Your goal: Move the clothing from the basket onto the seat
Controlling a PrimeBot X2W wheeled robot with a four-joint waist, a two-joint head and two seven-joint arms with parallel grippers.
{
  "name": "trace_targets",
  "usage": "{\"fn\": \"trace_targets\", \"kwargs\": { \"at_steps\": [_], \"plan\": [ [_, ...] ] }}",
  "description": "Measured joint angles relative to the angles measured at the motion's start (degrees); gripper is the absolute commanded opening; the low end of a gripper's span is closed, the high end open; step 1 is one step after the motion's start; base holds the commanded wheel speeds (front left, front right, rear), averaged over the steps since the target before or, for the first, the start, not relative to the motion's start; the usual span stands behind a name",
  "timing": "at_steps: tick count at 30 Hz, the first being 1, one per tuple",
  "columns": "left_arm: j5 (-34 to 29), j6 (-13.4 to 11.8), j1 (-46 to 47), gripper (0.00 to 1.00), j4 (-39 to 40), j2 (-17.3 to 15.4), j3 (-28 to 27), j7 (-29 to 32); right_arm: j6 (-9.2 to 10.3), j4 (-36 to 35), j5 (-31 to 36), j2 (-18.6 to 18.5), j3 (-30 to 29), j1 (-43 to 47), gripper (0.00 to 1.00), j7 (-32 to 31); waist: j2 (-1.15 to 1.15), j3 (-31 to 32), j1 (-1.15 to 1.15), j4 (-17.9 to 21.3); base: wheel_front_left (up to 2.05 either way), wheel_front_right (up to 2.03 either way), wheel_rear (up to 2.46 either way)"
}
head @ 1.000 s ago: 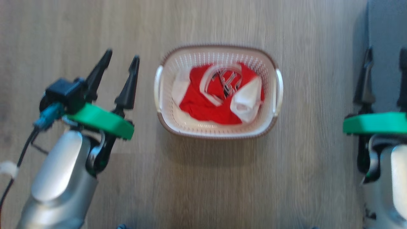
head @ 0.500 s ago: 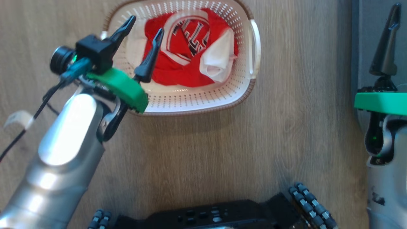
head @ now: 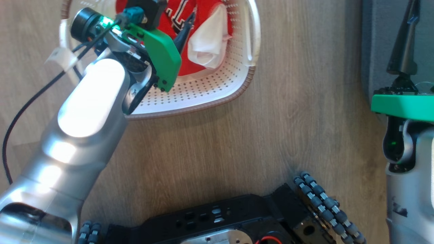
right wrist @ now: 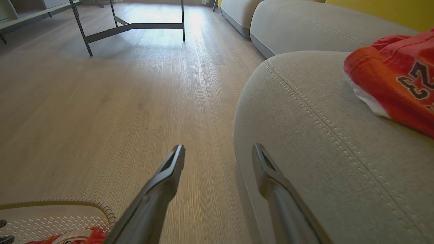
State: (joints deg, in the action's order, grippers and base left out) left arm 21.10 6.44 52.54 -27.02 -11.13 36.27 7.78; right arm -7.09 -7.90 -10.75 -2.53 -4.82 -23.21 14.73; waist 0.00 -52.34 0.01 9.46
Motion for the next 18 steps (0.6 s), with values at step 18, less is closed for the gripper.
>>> {"fn": "trace_targets", "kwargs": {
  "at_steps": [18],
  "plan": [
    [0.7,-3.4,2.1,1.00,-16.6,0.2,-0.5,4.7,0.00,-3.3,-4.1,0.0,2.8,3.8,1.00,0.0,0.00,-4.3,-0.01,7.0,0.00,0.00,0.00]
  ]
}}
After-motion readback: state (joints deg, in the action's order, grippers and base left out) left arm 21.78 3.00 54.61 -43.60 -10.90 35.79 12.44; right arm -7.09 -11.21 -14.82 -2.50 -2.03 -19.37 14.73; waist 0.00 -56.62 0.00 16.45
